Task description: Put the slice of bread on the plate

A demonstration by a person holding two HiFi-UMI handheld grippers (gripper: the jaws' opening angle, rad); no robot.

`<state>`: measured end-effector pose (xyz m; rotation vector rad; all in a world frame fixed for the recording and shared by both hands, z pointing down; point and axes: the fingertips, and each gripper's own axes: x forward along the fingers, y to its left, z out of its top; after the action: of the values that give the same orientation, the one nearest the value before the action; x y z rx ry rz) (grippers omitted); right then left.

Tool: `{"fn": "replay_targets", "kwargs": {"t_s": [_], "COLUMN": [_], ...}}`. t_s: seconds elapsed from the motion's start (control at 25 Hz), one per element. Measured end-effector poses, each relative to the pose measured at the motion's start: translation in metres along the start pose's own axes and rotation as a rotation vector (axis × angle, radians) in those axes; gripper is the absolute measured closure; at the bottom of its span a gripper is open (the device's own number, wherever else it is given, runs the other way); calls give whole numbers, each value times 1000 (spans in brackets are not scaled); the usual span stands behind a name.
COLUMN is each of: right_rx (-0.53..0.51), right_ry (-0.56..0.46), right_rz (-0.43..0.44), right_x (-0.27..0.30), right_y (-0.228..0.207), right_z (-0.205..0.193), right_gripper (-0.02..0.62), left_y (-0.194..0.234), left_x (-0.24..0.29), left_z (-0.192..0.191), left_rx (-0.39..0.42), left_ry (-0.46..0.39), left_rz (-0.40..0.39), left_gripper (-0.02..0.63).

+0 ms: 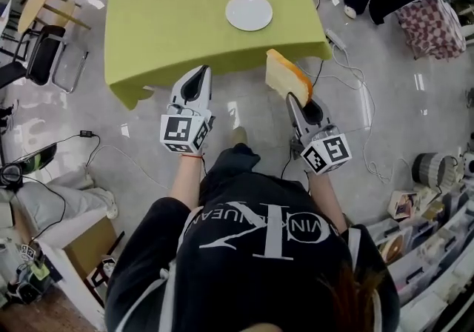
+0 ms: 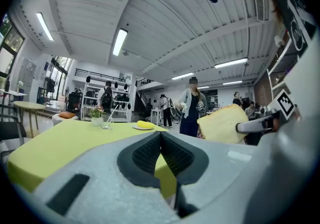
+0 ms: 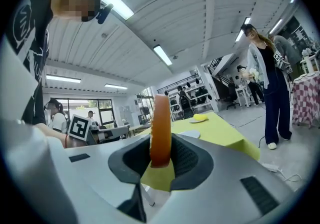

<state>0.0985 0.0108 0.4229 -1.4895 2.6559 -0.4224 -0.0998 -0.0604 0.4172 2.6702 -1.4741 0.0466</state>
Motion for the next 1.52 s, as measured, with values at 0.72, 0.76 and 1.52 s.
{"fn": "replay_targets", "kwargs": {"t_s": [0.72, 0.76, 1.52], "right_rx": [38, 33, 189], "right_ry": [39, 40, 168], "right_rz": [-16, -12, 104], "right_x": [82, 84, 206], "right_y": [-25, -27, -80], "right_z": [2, 4, -1], "right_gripper": [500, 500, 499], "left_y": [57, 58, 119], "left_x": [64, 66, 144], "left_z": [-18, -17, -11], "left_rx": [-64, -62, -61], "left_ry": [29, 28, 45], "left_rz": [-42, -43, 26], "left_gripper": [595, 595, 595]}}
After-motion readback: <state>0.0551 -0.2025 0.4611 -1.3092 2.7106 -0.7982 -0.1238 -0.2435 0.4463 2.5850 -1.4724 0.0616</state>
